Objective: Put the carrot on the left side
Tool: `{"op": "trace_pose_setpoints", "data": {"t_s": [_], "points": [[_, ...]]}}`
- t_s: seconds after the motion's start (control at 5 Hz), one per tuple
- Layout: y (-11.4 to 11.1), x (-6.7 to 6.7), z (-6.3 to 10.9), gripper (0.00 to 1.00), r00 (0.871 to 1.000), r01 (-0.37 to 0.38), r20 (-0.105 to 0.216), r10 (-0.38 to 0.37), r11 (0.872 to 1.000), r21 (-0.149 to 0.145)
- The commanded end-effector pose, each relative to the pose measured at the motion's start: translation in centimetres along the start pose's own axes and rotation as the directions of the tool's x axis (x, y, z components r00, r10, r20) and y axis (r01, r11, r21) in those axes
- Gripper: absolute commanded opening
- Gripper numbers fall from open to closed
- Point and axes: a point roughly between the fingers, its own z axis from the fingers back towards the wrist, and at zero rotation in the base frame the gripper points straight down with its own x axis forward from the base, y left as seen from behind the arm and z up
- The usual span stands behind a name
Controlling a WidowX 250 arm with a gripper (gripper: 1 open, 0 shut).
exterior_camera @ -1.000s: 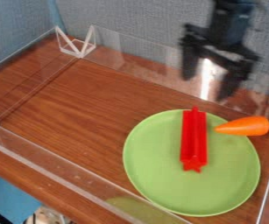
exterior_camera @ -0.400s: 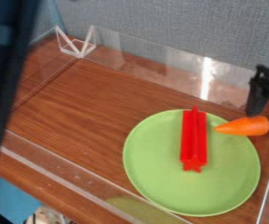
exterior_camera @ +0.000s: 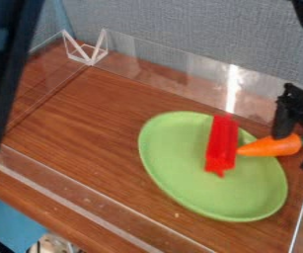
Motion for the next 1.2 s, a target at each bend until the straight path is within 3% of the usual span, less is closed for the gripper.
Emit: {"op": "trace_pose_setpoints", "data": {"t_s": [0.0, 0.2, 1.0], "points": [[-1.2, 0.0, 1.1, 1.00, 0.999, -0.042, 0.028, 0.043, 0.999, -0.004], [-2.6, 0.8, 1.6, 1.00, 0.998, -0.055, 0.026, 0.055, 0.998, -0.001], [-3.4, 0.1, 1.9, 1.00, 0.995, -0.080, 0.058, 0.081, 0.996, -0.031]]}}
